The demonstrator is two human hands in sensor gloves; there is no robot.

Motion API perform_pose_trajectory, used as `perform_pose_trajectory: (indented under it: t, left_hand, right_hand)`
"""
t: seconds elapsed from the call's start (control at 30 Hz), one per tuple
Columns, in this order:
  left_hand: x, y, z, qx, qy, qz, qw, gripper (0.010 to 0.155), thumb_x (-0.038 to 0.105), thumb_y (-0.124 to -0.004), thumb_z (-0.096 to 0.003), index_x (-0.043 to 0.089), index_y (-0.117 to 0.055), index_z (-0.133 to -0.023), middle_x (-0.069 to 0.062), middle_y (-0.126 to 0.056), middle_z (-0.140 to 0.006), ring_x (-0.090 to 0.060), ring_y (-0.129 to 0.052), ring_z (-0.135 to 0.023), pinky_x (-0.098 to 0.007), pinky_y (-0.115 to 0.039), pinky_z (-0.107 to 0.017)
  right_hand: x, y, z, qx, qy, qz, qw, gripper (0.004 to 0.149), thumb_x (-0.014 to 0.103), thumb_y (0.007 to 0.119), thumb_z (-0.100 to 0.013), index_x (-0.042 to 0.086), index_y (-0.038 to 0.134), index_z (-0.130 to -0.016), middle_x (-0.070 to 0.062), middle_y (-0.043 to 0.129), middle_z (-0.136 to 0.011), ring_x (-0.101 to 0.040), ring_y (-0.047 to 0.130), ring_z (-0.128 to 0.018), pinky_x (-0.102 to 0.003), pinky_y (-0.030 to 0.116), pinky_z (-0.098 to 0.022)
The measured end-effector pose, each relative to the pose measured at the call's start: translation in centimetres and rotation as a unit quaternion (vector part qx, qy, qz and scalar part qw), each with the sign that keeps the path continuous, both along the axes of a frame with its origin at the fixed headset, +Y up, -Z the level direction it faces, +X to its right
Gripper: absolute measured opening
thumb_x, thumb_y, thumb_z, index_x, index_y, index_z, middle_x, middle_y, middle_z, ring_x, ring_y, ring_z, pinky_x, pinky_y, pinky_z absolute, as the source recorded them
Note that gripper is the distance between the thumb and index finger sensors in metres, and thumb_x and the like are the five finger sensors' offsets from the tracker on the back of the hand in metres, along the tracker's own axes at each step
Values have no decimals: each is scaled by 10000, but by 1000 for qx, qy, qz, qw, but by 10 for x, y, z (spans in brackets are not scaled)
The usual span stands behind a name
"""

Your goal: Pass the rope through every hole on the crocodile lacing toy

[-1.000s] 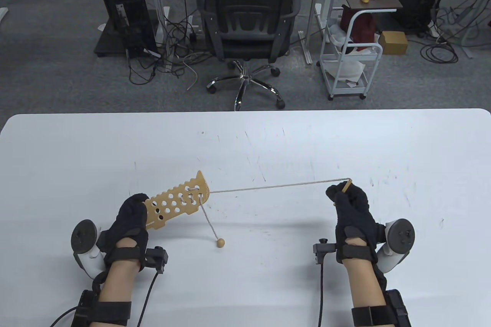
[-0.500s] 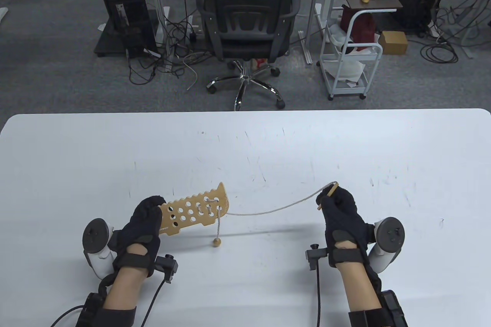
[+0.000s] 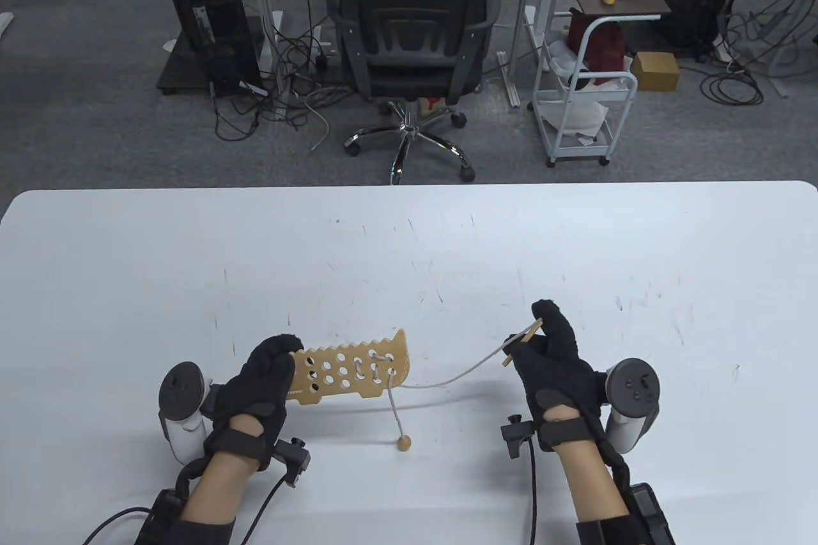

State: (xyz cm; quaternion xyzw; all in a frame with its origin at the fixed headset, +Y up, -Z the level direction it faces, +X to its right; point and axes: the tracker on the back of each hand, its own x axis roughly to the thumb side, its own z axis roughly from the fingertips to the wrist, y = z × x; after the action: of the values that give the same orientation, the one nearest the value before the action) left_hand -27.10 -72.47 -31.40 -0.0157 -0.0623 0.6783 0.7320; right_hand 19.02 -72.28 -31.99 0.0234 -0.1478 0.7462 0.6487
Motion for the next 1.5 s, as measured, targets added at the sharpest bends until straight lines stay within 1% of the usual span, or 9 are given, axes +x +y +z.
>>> perform_pose_trajectory:
  t: [0.1,0.23,0.4,0.43,0.53,0.7,1.03,1.3,1.5]
  left_hand:
    - [3,1,1,2,-8,-2,1000,513,398,-701,-434,264,-692,-929,-6,-895,-756,-214,-1010,-558,-498,-737,-638]
    - [8,2,2,4,-19,-3,1000,513,399,-701,-434,264,-691,-930,-7,-894,-757,-213,-1011,-559,-496,-737,-639]
    - [13,3,3,5,-32,-5,999,513,398,-702,-434,264,-692,-929,-7,-894,-757,-215,-1010,-558,-496,-737,-638]
    - [14,3,4,6,-35,-6,999,514,398,-702,-435,262,-691,-930,-8,-894,-758,-215,-1010,-559,-498,-736,-639]
    - [17,3,4,5,-43,-8,999,514,399,-702,-434,263,-692,-929,-7,-894,-757,-213,-1011,-558,-496,-738,-638]
    - [23,0,5,2,-55,-17,998,513,397,-702,-434,263,-693,-929,-8,-895,-756,-215,-1010,-559,-497,-737,-638]
    - [36,-3,8,-2,-85,-21,996,513,396,-703,-434,261,-693,-929,-9,-894,-756,-217,-1010,-557,-498,-737,-637]
    - [49,-7,11,-7,-113,-15,993,512,396,-702,-434,264,-692,-929,-7,-894,-756,-215,-1010,-559,-497,-737,-639]
    - [53,-8,12,-6,-118,-15,993,514,399,-699,-435,263,-686,-930,-5,-891,-759,-211,-1009,-562,-494,-737,-641]
  right_hand:
    - [-3,0,0,6,4,-3,1000,549,299,853,-476,316,615,-971,-53,974,-683,-371,968,-646,-576,667,-571]
    - [-8,-3,0,1,22,-8,1000,440,309,827,-490,287,728,-918,-75,1002,-710,-408,943,-674,-602,636,-580]
    - [-16,-5,0,-4,32,10,999,374,311,864,-468,255,865,-838,-84,931,-777,-401,871,-726,-627,563,-610]
    - [-17,-5,0,-5,35,18,999,373,311,871,-464,253,874,-832,-76,925,-766,-389,868,-719,-629,556,-613]
    - [-22,-7,1,-5,39,32,999,372,308,888,-450,251,885,-818,-61,940,-727,-361,892,-683,-625,559,-616]
    - [-31,-12,1,-19,53,16,998,392,269,903,-435,241,848,-822,-54,982,-693,-347,930,-665,-615,584,-607]
    - [-50,-19,5,-47,101,-22,994,380,254,900,-432,227,854,-809,-66,992,-715,-365,936,-680,-620,597,-598]
    - [-69,-23,9,-73,159,-51,983,387,221,862,-439,181,837,-824,-86,985,-737,-377,926,-695,-629,587,-601]
    - [-78,-22,11,-77,196,-71,975,390,212,829,-438,177,830,-826,-81,981,-734,-371,926,-692,-632,579,-603]
